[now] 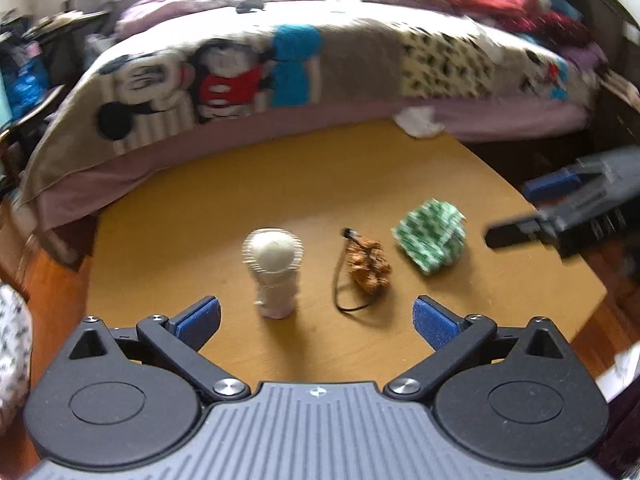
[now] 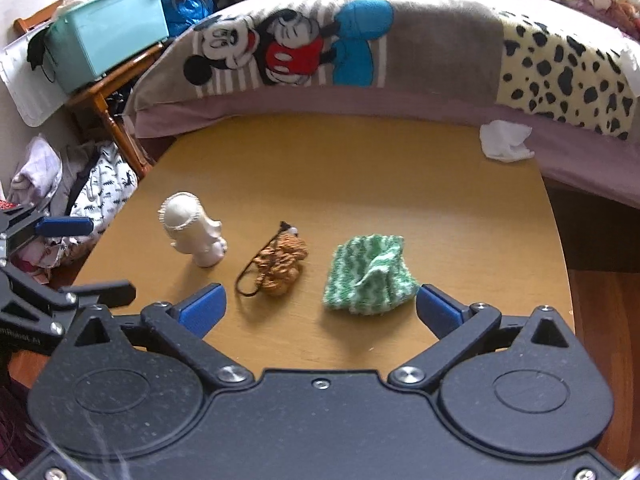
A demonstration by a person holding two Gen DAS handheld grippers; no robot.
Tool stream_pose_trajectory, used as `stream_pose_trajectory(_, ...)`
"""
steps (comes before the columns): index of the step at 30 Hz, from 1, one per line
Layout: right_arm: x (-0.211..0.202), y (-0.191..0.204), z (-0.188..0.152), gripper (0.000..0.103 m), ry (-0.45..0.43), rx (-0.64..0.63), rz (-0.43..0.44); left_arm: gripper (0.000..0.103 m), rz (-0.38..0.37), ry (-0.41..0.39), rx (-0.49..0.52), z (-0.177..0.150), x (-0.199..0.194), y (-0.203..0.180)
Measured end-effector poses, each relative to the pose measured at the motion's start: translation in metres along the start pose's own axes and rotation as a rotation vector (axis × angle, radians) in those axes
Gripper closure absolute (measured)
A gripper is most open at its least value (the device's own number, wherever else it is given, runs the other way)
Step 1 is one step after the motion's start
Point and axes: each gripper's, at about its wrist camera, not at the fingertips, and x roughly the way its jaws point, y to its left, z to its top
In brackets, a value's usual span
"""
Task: Clean container
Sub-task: 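Move the right tool to the green-and-white knitted cloth and close on it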
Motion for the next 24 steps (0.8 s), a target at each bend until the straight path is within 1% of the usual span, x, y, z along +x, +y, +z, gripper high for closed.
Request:
stream_pose_trajectory(1,0.003,-0.004,0.002,0.001,0.005,0.0,0.001,0.0,-0.002,-0.004,0.028,0.0,0.004,-0.005)
stream_pose_trajectory(5,0.013,-0.026,0.01,0.001,-0.003,0.022,0.015,0.0,-0.049,-0.03,0.029,-0.005,0.019,-0.013)
stream_pose_trajectory(7,0.016,-0.034,0.011,0.002,-0.019,0.029,0.028,0.0,-0.074,-0.028,0.008,-0.006,0.025,-0.014)
stream_pose_trajectory(9,0.02,-0.034,0.01,0.005,-0.033,-0.007,0.018,0.0,-0.095,-0.03,-0.012,-0.005,0.029,-0.013)
stream_pose_trajectory(10,0.024,-0.034,0.009,0.012,-0.033,-0.025,0.011,0.0,-0.098,-0.041,-0.021,-0.004,0.03,-0.012)
stream_pose_trajectory(11,0.027,-0.035,0.008,0.025,-0.031,-0.039,0.003,0.0,-0.102,-0.051,-0.029,-0.004,0.03,-0.011)
stream_pose_trajectory(12,0.031,-0.036,0.007,0.034,-0.025,-0.044,0.009,0.0,-0.106,-0.062,-0.038,-0.003,0.03,-0.009)
stream_pose_trajectory(13,0.036,-0.038,0.005,0.045,-0.018,-0.042,0.012,0.0,-0.109,-0.071,-0.047,-0.002,0.03,-0.008)
stream_pose_trajectory(14,0.04,-0.039,0.003,0.046,-0.012,-0.039,0.012,0.0,-0.116,-0.066,-0.058,0.0,0.031,-0.007)
stream_pose_trajectory(16,0.047,-0.038,-0.002,0.046,-0.009,-0.072,0.007,0.0,-0.13,-0.057,-0.083,0.003,0.032,-0.003)
stream_pose_trajectory(18,0.052,-0.033,-0.005,0.046,-0.018,-0.112,-0.005,0.0,-0.137,-0.043,-0.124,0.004,0.034,0.002)
stream_pose_trajectory(21,0.061,-0.029,-0.006,0.046,-0.014,-0.131,-0.012,0.0,-0.15,-0.032,-0.173,0.008,0.036,0.007)
stream_pose_trajectory(24,0.073,-0.024,-0.006,0.046,0.001,-0.157,-0.039,0.0,-0.15,-0.032,-0.154,0.01,0.034,0.007)
